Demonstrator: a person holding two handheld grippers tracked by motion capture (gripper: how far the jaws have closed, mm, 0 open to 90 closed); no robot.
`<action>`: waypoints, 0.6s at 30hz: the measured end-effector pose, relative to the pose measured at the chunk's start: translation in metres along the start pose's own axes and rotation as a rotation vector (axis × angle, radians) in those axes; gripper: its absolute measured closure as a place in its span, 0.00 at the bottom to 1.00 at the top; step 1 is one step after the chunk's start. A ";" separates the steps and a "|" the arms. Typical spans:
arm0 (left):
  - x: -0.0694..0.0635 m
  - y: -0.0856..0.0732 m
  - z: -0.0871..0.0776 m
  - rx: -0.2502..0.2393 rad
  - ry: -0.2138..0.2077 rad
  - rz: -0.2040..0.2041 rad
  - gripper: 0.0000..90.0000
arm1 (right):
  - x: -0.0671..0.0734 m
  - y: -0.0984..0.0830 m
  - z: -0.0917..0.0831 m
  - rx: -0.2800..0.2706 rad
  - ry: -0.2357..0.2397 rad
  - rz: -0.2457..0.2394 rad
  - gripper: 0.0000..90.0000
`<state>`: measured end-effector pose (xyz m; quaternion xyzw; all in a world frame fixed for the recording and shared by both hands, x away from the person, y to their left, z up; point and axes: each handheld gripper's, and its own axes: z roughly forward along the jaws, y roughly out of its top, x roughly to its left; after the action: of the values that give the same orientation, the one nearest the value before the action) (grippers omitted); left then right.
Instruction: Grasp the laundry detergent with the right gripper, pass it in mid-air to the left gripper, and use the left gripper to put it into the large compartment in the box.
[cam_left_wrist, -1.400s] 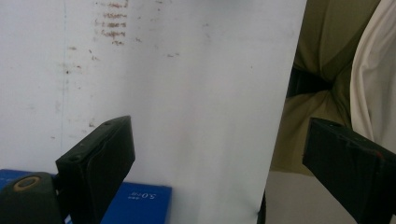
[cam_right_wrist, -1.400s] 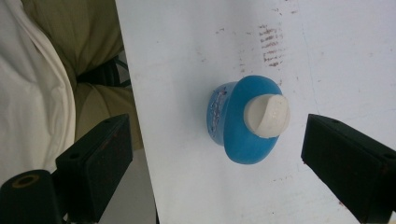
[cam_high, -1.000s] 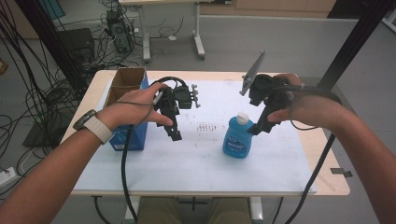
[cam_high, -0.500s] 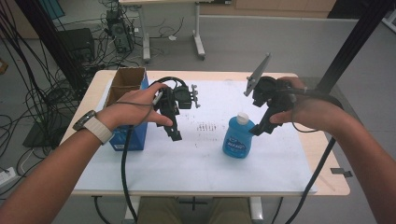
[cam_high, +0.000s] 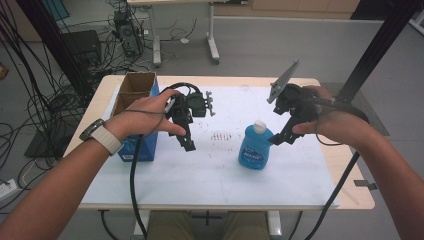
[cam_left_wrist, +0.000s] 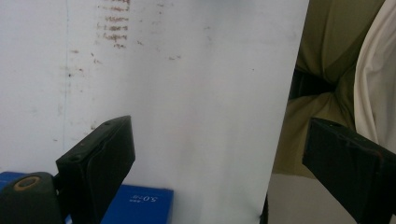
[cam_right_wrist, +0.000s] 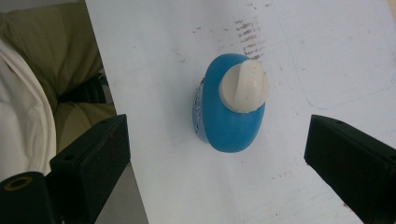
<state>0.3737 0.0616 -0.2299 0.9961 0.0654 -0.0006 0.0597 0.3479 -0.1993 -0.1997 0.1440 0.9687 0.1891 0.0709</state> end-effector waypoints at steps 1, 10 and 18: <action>0.000 0.000 0.000 0.000 0.000 0.000 0.11 | 0.000 0.000 0.000 0.000 0.000 0.000 0.07; 0.000 -0.001 0.000 0.000 0.002 -0.001 0.11 | -0.001 -0.011 0.006 -0.052 -0.011 0.039 0.07; 0.000 0.000 0.001 -0.001 0.001 0.000 0.11 | -0.003 -0.020 0.011 -0.068 -0.016 0.056 0.06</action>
<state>0.3735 0.0614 -0.2304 0.9960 0.0656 0.0000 0.0600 0.3473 -0.2141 -0.2168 0.1701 0.9568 0.2225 0.0781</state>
